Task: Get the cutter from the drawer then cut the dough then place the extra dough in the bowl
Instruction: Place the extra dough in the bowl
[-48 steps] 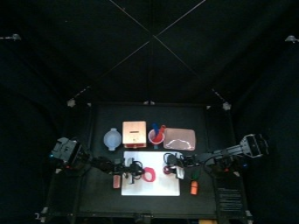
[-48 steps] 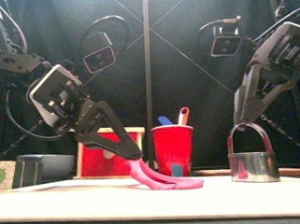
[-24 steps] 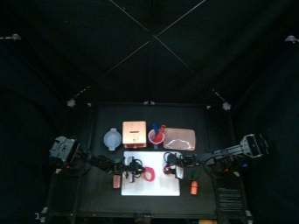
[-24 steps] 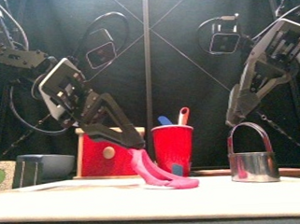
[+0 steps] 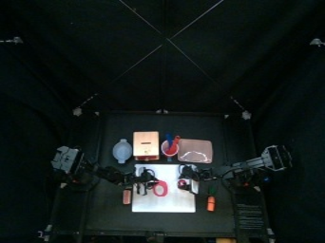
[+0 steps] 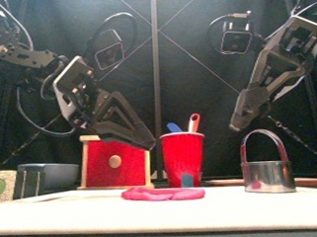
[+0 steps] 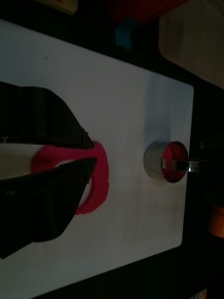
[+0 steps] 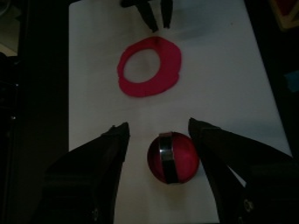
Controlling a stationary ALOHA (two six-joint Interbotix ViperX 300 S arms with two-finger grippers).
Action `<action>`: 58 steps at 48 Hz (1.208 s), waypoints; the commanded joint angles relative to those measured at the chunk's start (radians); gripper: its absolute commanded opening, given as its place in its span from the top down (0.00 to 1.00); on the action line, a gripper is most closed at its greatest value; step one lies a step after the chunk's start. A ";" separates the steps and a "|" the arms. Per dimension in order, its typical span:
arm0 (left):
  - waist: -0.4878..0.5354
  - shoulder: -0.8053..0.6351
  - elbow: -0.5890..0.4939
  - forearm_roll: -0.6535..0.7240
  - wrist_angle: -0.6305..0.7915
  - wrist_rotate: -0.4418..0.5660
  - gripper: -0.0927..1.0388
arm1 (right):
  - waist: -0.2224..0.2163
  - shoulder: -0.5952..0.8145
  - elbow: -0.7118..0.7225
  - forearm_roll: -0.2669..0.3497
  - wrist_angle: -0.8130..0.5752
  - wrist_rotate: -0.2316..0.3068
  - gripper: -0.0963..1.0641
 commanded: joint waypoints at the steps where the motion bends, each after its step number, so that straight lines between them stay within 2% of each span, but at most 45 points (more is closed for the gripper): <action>1: 0.014 -0.029 -0.034 0.000 0.064 0.000 0.22 | -0.006 -0.035 -0.009 -0.008 -0.034 -0.002 0.14; 6: 0.044 -0.048 -0.064 0.002 0.192 0.018 0.10 | -0.006 -0.035 -0.003 -0.009 -0.051 -0.002 0.14; 11: 0.067 -0.063 -0.100 0.003 0.285 0.061 0.05 | -0.006 -0.035 0.002 -0.009 -0.058 -0.002 0.14; 17: 0.095 -0.046 -0.141 0.003 0.376 0.112 0.05 | -0.006 -0.035 0.008 -0.008 -0.066 0.000 0.14; 23: 0.103 -0.005 -0.167 0.006 0.422 0.114 0.05 | -0.006 -0.034 0.015 -0.005 -0.067 0.000 0.14; 40: 0.106 0.054 -0.189 0.110 0.476 0.115 0.05 | -0.008 -0.034 0.020 -0.005 -0.074 0.000 0.14; 58: 0.110 0.077 -0.202 0.118 0.483 0.115 0.06 | -0.006 -0.029 0.026 -0.003 -0.074 0.000 0.14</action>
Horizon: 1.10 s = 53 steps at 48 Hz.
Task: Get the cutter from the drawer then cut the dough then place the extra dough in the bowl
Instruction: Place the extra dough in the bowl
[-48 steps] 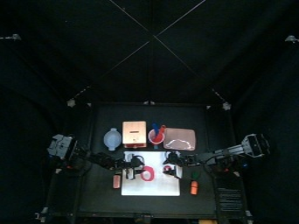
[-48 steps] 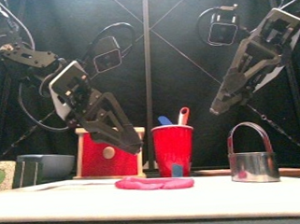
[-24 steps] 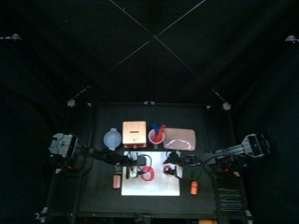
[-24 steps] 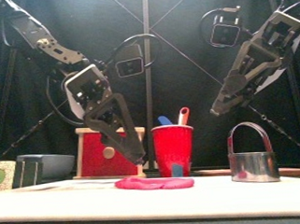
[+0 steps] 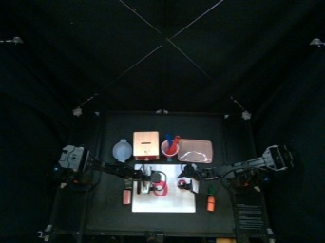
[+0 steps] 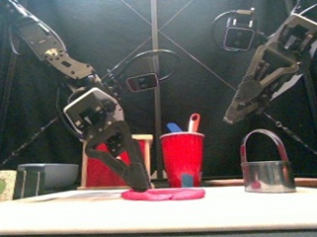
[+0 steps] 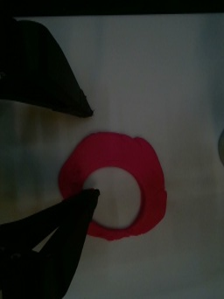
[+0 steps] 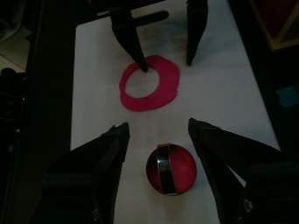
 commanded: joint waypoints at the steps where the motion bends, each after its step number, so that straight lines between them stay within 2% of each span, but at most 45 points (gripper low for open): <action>1: 0.000 0.000 -0.018 0.000 -0.003 -0.002 0.06 | -0.002 -0.021 -0.008 0.002 -0.009 -0.002 0.14; 7: -0.003 0.008 -0.020 0.002 0.008 -0.002 0.10 | -0.002 -0.018 -0.008 0.002 -0.009 -0.002 0.14; 18: -0.006 0.006 -0.020 0.008 0.046 -0.002 0.24 | -0.002 -0.017 -0.008 0.005 -0.009 -0.002 0.14; 31: -0.014 0.003 -0.020 0.101 0.083 -0.003 0.43 | -0.005 -0.017 -0.008 0.006 -0.009 0.000 0.14; 43: -0.014 -0.025 -0.026 0.101 0.074 -0.003 0.44 | -0.005 -0.014 -0.006 0.006 -0.009 0.000 0.14; 53: -0.014 -0.140 -0.060 0.110 0.052 0.000 0.44 | -0.005 -0.011 0.000 0.006 -0.009 0.002 0.14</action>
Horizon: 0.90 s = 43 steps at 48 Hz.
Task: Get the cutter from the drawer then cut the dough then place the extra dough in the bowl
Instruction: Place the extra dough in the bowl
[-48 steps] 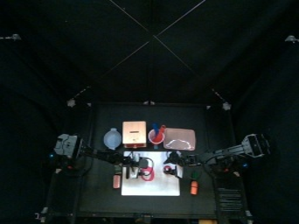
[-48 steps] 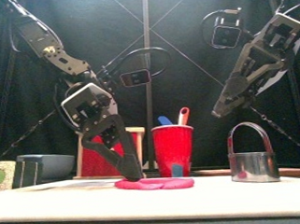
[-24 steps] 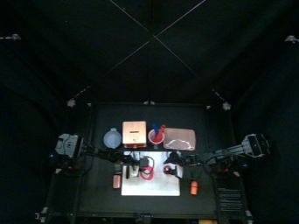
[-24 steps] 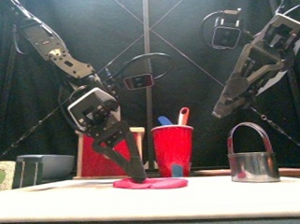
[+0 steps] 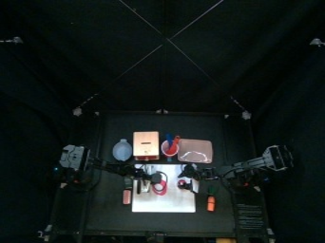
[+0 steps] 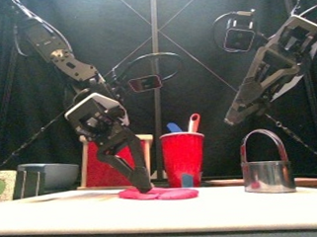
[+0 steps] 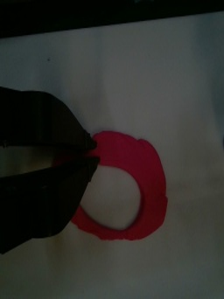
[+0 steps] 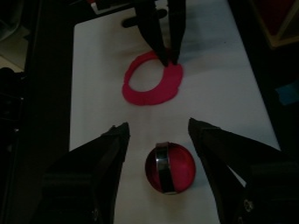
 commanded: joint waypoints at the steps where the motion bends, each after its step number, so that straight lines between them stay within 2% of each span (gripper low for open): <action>1: -0.002 -0.091 -0.037 0.011 -0.026 0.002 0.44 | -0.003 -0.012 -0.005 0.002 -0.008 0.002 0.14; 7: 0.003 -0.179 -0.026 0.041 -0.075 0.002 0.44 | -0.003 -0.012 -0.005 0.002 -0.008 0.000 0.14; 15: 0.029 -0.319 0.044 0.055 -0.137 0.002 0.44 | -0.002 -0.012 -0.002 0.002 -0.008 0.000 0.14; 32: 0.249 -0.664 0.288 0.055 -0.250 0.005 0.44 | -0.002 -0.009 0.005 0.002 -0.008 0.000 0.14; 43: 0.383 -0.882 0.437 0.055 -0.233 0.003 0.44 | 0.000 -0.009 0.006 0.002 -0.008 0.000 0.14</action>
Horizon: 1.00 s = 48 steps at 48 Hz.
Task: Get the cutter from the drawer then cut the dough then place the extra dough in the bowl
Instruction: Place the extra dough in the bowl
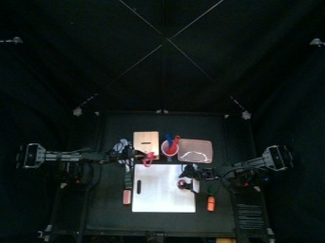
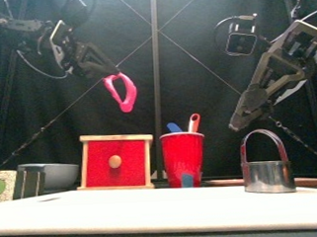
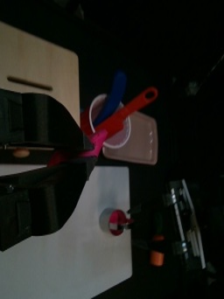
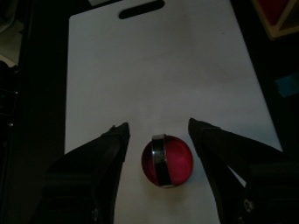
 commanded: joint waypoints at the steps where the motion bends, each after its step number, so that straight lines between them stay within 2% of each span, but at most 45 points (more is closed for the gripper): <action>1: 0.051 -0.078 0.031 0.000 0.023 0.002 0.44 | 0.002 -0.012 -0.006 0.002 -0.008 0.000 0.14; 12: 0.172 -0.192 0.104 -0.020 0.161 0.000 0.44 | 0.006 -0.011 0.003 0.002 -0.008 0.002 0.14; 20: 0.242 -0.193 0.144 -0.020 0.244 -0.002 0.44 | 0.006 -0.011 0.005 0.003 -0.008 0.002 0.14; 35: 0.302 -0.161 0.213 -0.021 0.270 -0.003 0.44 | 0.005 -0.011 0.006 0.002 -0.008 0.002 0.14; 41: 0.302 -0.129 0.215 -0.038 0.270 -0.005 0.39 | 0.005 -0.011 0.005 0.002 -0.008 0.002 0.14; 48: 0.327 -0.078 0.222 -0.075 0.256 -0.005 0.27 | 0.006 -0.009 0.005 0.002 -0.008 0.002 0.14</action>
